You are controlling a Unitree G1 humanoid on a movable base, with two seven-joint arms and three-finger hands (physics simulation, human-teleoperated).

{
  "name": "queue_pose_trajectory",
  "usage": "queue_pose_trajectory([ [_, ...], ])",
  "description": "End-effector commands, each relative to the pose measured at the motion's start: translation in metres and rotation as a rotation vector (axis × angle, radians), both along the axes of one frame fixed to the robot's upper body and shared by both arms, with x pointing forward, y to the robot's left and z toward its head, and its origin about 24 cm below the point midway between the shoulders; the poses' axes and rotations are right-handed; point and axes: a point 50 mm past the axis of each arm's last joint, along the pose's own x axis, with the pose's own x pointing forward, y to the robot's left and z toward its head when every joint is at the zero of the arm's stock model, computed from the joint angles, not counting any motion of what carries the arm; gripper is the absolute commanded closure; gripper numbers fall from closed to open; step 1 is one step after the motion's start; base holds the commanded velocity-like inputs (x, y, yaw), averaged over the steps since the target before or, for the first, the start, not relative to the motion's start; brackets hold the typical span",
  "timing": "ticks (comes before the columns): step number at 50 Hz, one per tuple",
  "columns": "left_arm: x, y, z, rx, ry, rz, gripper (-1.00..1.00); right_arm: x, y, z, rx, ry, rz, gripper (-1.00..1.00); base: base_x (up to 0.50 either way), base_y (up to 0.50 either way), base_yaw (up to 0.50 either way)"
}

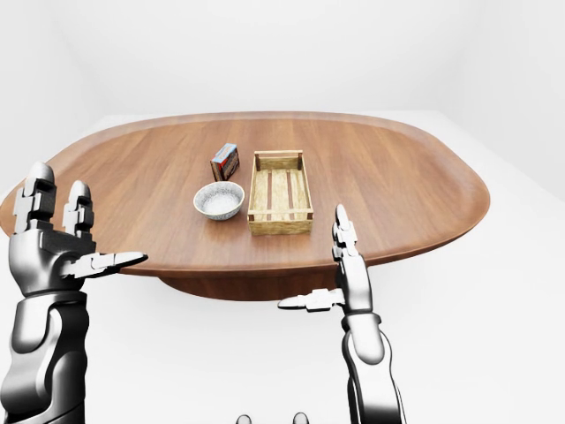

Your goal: Pick up the bowl on the left and put it in the tray.

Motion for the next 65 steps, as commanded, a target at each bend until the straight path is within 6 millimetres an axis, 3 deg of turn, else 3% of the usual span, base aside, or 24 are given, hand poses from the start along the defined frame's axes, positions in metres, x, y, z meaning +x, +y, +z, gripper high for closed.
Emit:
queue_pose_trajectory([
  [1, -0.033, 0.019, 0.044, -0.024, -0.223, 0.050, -1.00, -0.082, 0.008, 0.046, -0.129, -0.147, 0.000, -1.00, 0.00, 0.50, 0.00],
  [2, -0.034, 0.021, 0.046, -0.027, -0.231, 0.053, -1.00, -0.101, 0.011, 0.062, -0.138, -0.161, 0.001, -1.00, 0.00, 0.50, 0.00],
  [3, -0.035, 0.021, 0.046, -0.027, -0.233, 0.053, -1.00, -0.104, 0.012, 0.067, -0.138, -0.161, 0.002, -1.00, 0.00, 0.50, 0.00],
  [26, -0.038, 0.021, 0.049, -0.031, -0.248, 0.054, -1.00, -0.103, 0.014, 0.070, -0.137, -0.157, 0.005, -1.00, 0.00, 0.50, 0.00],
  [36, -0.037, 0.022, 0.049, -0.036, -0.250, 0.055, -1.00, -0.106, 0.015, 0.071, -0.119, -0.173, 0.018, -1.00, 0.00, 0.00, 0.00],
  [65, -0.038, 0.023, 0.049, -0.037, -0.249, 0.056, -1.00, -0.107, 0.017, 0.072, -0.128, -0.192, 0.042, -1.00, 0.49, 0.00, 0.00],
])
